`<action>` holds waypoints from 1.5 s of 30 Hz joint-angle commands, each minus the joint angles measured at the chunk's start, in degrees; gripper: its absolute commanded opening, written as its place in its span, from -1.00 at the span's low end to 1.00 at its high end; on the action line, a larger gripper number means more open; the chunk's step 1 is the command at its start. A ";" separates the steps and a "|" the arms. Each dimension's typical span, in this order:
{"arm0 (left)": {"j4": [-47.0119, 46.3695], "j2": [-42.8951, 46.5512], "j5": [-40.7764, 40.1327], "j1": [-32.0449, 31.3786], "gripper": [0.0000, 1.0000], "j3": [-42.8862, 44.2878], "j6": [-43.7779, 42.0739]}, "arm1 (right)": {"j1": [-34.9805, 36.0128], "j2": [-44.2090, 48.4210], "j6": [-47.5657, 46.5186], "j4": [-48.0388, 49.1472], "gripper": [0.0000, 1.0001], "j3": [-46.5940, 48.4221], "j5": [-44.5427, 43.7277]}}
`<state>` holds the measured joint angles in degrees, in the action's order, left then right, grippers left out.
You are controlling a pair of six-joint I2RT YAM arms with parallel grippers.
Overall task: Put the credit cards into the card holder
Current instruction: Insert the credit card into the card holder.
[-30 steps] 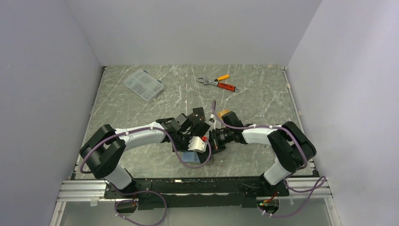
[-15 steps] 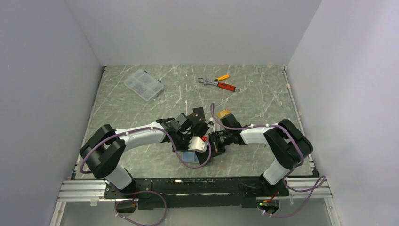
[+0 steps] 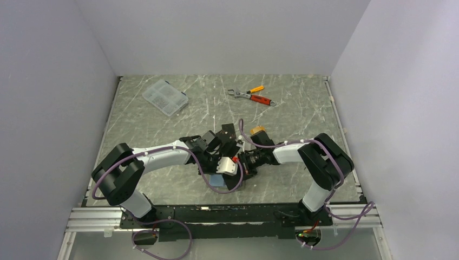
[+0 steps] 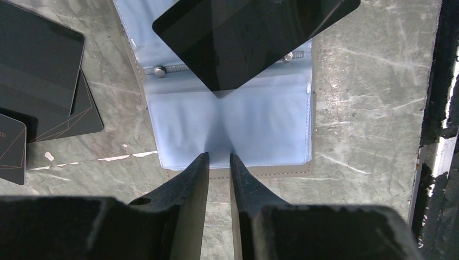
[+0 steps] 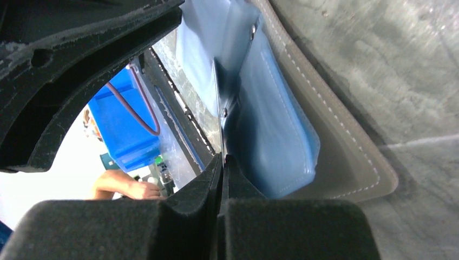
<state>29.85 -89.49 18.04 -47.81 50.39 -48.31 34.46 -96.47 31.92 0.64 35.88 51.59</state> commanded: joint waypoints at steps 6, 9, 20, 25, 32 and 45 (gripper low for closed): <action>1.96 0.07 -0.64 0.24 -0.52 -1.08 -0.20 | 0.15 -3.60 2.28 4.10 -1.00 2.95 -1.86; 2.15 0.09 -0.39 0.21 -0.54 -1.26 -0.30 | -0.15 -3.61 3.48 5.14 -1.00 2.70 -3.13; 2.94 0.64 1.37 0.18 -0.59 -1.82 0.29 | 0.09 -2.18 10.86 14.20 -1.00 -1.38 -8.00; 3.10 0.98 1.95 0.17 -0.61 -2.48 0.15 | 0.91 -2.54 12.28 16.18 -1.00 -1.96 -9.49; 3.61 1.70 2.52 -0.21 -0.64 -3.46 -0.02 | 2.79 -2.66 15.08 19.32 -1.00 -2.85 -12.36; 4.00 2.55 3.20 -0.42 -0.68 -4.58 0.03 | 5.35 -2.89 21.27 24.71 -1.00 -6.08 -20.12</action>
<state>30.00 -86.94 19.16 -47.81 47.70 -48.36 39.13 -99.42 51.55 23.03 31.77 40.36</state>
